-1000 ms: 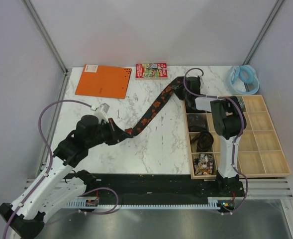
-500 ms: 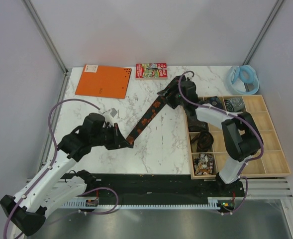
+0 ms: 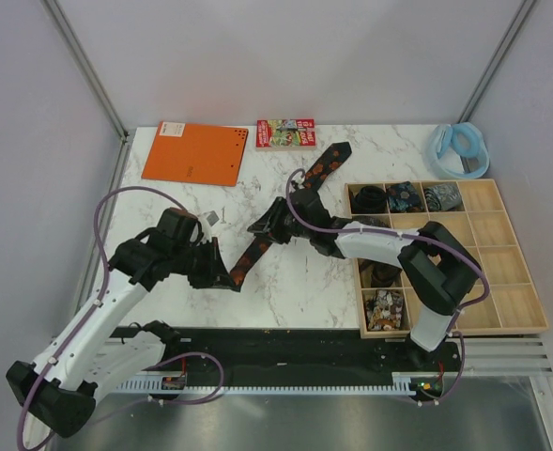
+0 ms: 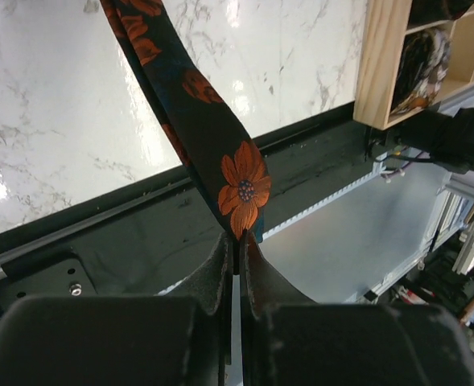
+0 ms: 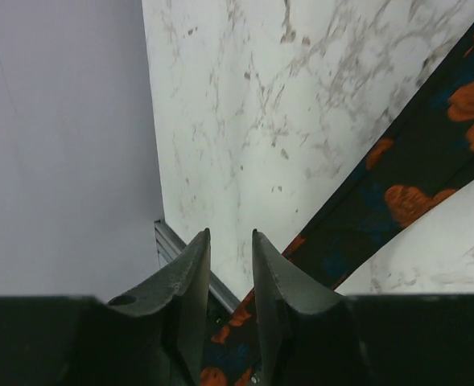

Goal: Roll the ties
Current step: Flatten out the tie at the center of the board.

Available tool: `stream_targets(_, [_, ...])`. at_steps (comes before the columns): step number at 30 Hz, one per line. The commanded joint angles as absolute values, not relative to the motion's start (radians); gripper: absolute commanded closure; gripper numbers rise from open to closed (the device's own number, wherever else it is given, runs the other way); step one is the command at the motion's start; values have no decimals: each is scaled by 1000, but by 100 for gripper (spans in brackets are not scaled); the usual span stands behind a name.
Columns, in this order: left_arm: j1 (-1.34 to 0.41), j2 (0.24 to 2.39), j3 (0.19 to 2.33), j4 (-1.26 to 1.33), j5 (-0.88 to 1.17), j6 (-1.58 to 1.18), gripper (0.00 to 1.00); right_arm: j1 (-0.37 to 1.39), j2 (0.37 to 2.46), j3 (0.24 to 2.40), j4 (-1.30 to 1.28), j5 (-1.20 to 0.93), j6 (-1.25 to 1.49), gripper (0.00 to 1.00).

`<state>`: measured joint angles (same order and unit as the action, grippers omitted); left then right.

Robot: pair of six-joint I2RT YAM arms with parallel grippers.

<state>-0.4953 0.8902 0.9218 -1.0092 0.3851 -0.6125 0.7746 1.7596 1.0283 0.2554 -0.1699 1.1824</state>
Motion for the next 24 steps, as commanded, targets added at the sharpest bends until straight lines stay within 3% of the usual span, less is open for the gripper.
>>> stream_targets(1, [-462, 914, 842, -1063, 529, -523, 98, 824, 1764, 1011, 348, -190, 1224, 66])
stream_targets(7, [-396, 982, 764, -1069, 643, -476, 98, 890, 1767, 988, 382, -204, 1256, 68])
stream_targets(24, [-347, 1054, 700, -1085, 600, -471, 98, 1112, 1718, 853, 394, -130, 1393, 74])
